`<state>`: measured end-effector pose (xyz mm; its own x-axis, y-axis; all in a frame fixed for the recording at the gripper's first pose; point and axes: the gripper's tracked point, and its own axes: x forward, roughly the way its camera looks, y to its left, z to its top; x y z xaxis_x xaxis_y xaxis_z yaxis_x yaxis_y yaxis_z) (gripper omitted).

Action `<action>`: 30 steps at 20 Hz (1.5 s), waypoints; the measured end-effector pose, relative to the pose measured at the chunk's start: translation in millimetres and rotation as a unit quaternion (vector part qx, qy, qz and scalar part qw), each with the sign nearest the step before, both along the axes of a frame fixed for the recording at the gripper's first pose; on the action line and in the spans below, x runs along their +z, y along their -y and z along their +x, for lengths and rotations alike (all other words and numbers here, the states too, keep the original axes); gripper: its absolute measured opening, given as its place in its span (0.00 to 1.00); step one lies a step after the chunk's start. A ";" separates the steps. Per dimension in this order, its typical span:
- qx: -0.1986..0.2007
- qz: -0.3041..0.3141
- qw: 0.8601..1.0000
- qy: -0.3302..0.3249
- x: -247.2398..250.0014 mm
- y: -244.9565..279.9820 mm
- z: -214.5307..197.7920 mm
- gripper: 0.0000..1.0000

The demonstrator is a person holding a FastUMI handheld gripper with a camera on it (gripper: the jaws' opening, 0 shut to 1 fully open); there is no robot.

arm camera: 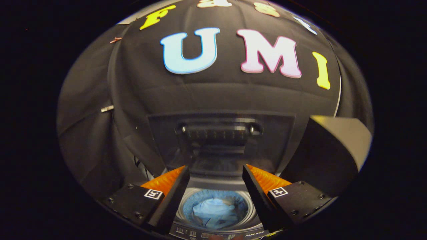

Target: Put the clothes into the washing machine and then close the washing machine lid.

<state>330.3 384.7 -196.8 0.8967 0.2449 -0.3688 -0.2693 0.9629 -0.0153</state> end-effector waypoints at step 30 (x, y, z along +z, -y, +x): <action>-0.042 -0.008 0.999 0.010 13.6 1.2 134.0 1.00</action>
<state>464.3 383.5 -183.2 0.9212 0.1632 -0.3533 -0.1875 0.9816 -0.0354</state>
